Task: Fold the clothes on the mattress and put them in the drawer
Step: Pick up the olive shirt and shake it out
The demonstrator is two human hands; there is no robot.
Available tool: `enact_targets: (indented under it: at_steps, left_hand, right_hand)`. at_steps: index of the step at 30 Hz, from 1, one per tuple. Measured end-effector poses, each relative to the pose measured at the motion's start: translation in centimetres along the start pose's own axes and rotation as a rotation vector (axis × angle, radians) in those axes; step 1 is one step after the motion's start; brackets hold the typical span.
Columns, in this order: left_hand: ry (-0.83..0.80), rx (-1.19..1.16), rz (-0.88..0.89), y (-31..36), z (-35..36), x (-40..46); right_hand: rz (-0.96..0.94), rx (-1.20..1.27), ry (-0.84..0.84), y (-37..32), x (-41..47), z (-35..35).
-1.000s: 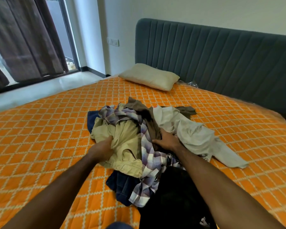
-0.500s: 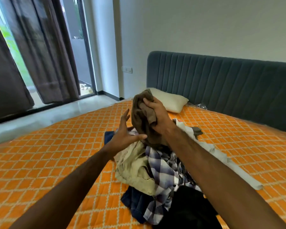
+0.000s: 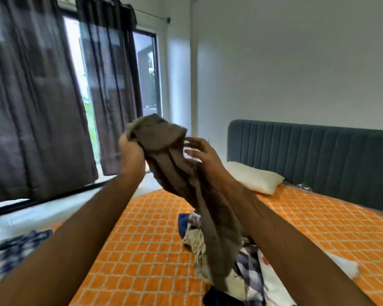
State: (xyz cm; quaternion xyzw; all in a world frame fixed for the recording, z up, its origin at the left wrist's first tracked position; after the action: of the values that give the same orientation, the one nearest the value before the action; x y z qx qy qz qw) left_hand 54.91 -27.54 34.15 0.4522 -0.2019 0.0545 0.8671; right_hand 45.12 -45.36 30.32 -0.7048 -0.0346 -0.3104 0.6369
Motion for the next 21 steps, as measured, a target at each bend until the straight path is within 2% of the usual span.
enact_targets:
  at_steps: [2,5,6,8,11,14,16,17,19,21]
  left_hand:
    - [0.039,-0.145,-0.02,3.9,-1.0,2.2]
    - [-0.023,-0.133,-0.046,7.6,-3.9,4.1]
    - [-0.036,-0.111,-0.074,7.9,-5.0,4.3]
    - [0.011,-0.031,-0.074,8.5,-8.8,4.8]
    - [0.106,0.101,-0.038,9.5,-15.7,5.9]
    - [0.076,0.087,-0.145,9.6,-21.6,5.4]
    - [0.073,0.048,-0.201,9.7,-24.4,4.4]
    - [0.116,0.035,-0.209,9.9,-25.7,4.1]
    - [0.142,0.009,-0.188,11.2,-26.9,3.4]
    - [0.17,0.001,-0.158,12.8,-27.5,2.9]
  right_hand:
    - [0.026,-0.276,-0.049,2.8,-1.8,-0.3]
    - [0.152,-0.485,-0.293,8.4,-5.0,3.0]
    - [0.156,-0.517,-0.298,9.7,-5.6,4.3]
    - [0.171,-0.543,-0.14,10.8,-5.3,6.5]
    - [0.17,-0.348,-0.003,8.5,-4.2,10.3]
    - [0.181,-0.114,-0.054,4.2,-3.0,16.1]
    - [0.042,0.03,-0.105,0.1,-1.6,20.4]
    - [-0.016,0.131,-0.085,-1.7,-0.7,22.1]
    - [0.052,0.327,0.0,-3.8,1.5,25.0]
    - [0.049,0.403,0.02,-5.4,3.2,27.4]
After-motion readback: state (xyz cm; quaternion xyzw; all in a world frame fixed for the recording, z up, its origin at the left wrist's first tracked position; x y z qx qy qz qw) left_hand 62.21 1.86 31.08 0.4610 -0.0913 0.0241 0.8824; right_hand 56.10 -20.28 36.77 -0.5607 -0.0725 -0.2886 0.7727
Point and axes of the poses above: each hand's wrist, its own x-axis towards the middle knuckle, its own z-axis out of the palm, y = z × x, the point moved 6 cm from there along x, towards the middle knuckle, and after that the axes turned 1 degree about x, right-handed, at the moved point
